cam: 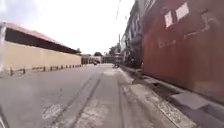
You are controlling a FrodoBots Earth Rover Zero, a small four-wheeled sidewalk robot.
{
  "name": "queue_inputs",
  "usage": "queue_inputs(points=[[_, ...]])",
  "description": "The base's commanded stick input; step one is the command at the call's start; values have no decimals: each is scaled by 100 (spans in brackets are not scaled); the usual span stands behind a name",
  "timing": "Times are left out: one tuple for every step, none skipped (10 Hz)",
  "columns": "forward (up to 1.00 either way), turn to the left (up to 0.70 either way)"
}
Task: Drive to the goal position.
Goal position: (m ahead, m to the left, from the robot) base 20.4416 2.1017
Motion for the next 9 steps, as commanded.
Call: queue_inputs(points=[[70,1],[70,1],[70,2],[70,6],[70,24],[70,33],[70,15],[70,3],[70,4]])
